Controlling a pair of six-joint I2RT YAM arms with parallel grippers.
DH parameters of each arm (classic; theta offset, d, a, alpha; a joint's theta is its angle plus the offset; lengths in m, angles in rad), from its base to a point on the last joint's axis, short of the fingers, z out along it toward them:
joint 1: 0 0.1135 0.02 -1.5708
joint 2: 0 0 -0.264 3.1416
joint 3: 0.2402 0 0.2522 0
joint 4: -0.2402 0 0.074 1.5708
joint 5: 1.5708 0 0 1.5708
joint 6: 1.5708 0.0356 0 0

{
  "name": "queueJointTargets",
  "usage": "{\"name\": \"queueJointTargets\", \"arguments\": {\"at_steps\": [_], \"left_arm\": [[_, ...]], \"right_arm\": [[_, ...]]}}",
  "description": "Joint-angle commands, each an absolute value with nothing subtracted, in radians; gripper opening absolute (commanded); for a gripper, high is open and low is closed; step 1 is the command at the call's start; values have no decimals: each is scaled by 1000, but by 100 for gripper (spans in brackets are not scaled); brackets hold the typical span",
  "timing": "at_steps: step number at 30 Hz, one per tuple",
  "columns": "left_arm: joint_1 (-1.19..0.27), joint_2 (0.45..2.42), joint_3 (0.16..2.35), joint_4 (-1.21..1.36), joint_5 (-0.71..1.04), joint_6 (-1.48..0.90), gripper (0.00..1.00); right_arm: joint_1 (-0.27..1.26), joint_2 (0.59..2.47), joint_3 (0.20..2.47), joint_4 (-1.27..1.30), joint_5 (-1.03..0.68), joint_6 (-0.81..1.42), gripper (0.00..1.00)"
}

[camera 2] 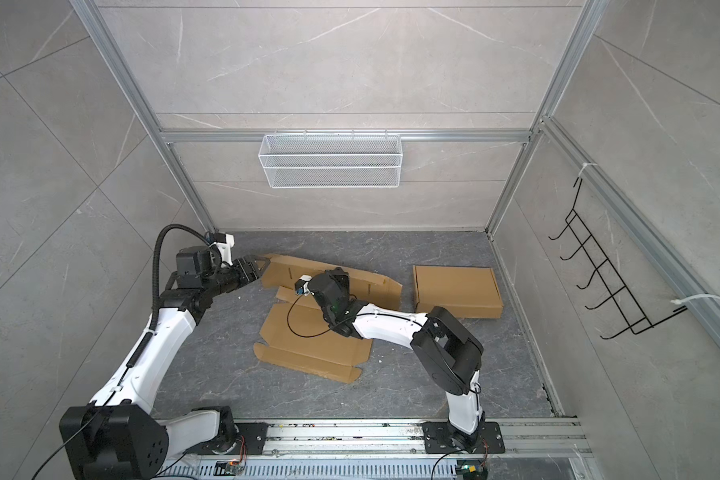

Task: Fold the paper box

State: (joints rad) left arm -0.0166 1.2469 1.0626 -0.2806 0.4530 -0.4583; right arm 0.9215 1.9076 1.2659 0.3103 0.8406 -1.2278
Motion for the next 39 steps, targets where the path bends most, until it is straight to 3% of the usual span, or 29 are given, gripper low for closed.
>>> {"name": "queueJointTargets", "arguments": {"at_steps": [1, 18, 34, 39], "left_arm": [[-39, 1306, 1150, -354, 467, -375, 73], [-103, 1557, 1414, -546, 311, -180, 73], [-134, 1672, 1417, -481, 454, -249, 68], [-133, 1689, 1396, -417, 491, -286, 61]], "right_arm": [[928, 1923, 1247, 417, 846, -1268, 0], [924, 1944, 1252, 385, 828, -1246, 0], [919, 1953, 1273, 367, 827, -1236, 0], [917, 1954, 1273, 368, 825, -1236, 0]]}}
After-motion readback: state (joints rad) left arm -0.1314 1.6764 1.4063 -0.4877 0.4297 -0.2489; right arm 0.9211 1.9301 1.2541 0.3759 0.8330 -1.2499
